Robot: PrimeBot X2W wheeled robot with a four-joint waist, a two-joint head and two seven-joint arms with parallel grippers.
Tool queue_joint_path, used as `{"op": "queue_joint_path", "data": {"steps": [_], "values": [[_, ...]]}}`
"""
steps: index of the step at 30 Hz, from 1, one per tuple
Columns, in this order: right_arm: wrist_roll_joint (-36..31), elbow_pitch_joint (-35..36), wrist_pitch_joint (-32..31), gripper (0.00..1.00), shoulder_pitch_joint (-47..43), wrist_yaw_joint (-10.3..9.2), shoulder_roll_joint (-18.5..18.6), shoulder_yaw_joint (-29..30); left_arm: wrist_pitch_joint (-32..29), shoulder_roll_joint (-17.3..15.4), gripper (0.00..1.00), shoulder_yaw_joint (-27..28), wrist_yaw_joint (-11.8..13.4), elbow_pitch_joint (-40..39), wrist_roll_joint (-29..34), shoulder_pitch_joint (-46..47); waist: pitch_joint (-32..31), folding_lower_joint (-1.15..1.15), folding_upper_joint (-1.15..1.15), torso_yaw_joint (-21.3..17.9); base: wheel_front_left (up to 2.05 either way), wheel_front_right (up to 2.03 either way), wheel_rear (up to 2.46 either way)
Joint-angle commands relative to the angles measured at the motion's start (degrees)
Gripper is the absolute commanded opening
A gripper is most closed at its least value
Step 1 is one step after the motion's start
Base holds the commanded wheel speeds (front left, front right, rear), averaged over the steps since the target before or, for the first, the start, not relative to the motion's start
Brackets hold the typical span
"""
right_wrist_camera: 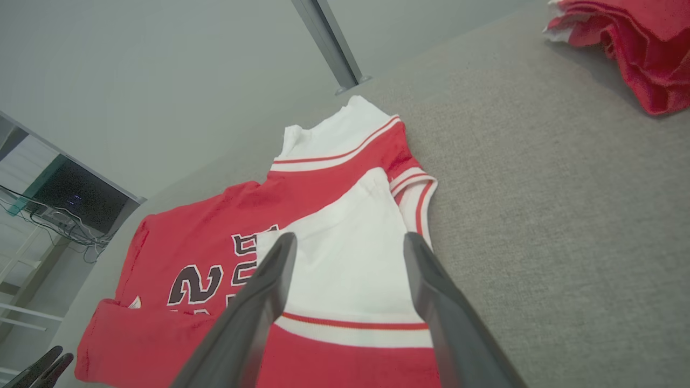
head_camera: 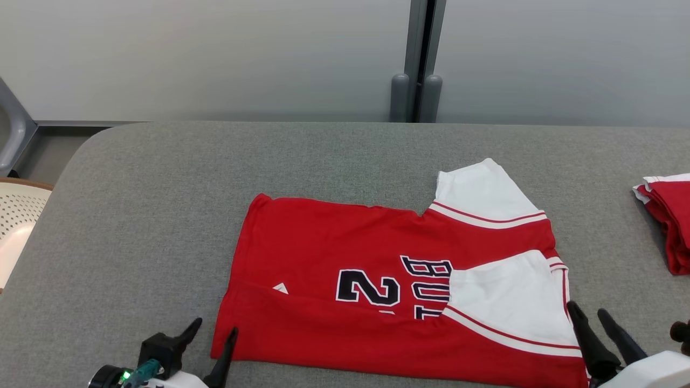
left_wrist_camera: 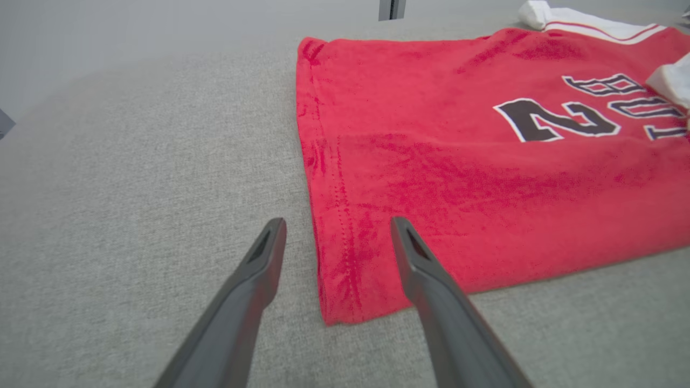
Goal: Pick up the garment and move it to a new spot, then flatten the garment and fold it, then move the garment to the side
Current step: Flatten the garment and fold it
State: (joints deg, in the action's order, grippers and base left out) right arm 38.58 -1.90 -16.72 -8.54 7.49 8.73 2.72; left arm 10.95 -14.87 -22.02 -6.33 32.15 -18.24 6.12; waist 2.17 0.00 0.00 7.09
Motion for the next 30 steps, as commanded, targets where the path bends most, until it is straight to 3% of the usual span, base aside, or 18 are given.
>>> {"op": "queue_joint_path", "data": {"steps": [1,8,13,18,23,30], "values": [[-1.72,1.09,3.45,1.00,0.81,0.00,0.86,-0.69,1.39,0.31,1.00,1.29,0.71,-1.47,-1.12,0.46,0.04,0.00,0.00,-0.01,0.00,0.00,0.00],[-3.34,2.12,15.10,1.00,3.94,0.00,-0.02,-4.57,4.21,3.76,1.00,7.24,-0.42,-11.34,-6.49,1.60,0.27,0.00,0.00,-0.13,0.00,0.00,0.00],[-8.24,-0.96,23.09,1.00,6.75,0.00,0.37,-8.10,4.18,6.46,1.00,10.34,-0.64,-14.16,-4.96,1.51,0.25,0.00,0.00,-0.83,0.00,0.00,0.00],[-10.98,-4.38,26.96,1.00,9.92,0.00,0.14,-9.75,3.98,6.79,1.00,10.25,0.71,-7.70,-2.45,5.59,1.48,0.00,0.00,-2.12,0.00,0.00,0.00],[-12.14,-6.29,27.03,1.00,13.42,0.00,-0.16,-10.99,0.64,4.44,1.00,9.30,3.77,1.14,1.24,13.31,5.11,0.00,0.00,-4.06,0.00,0.00,0.00],[-12.65,-7.11,27.70,1.00,17.45,0.00,-0.08,-12.99,-3.33,1.93,1.00,7.24,1.82,11.31,3.26,24.99,10.89,0.00,0.00,-7.16,0.00,0.00,0.00]]}}
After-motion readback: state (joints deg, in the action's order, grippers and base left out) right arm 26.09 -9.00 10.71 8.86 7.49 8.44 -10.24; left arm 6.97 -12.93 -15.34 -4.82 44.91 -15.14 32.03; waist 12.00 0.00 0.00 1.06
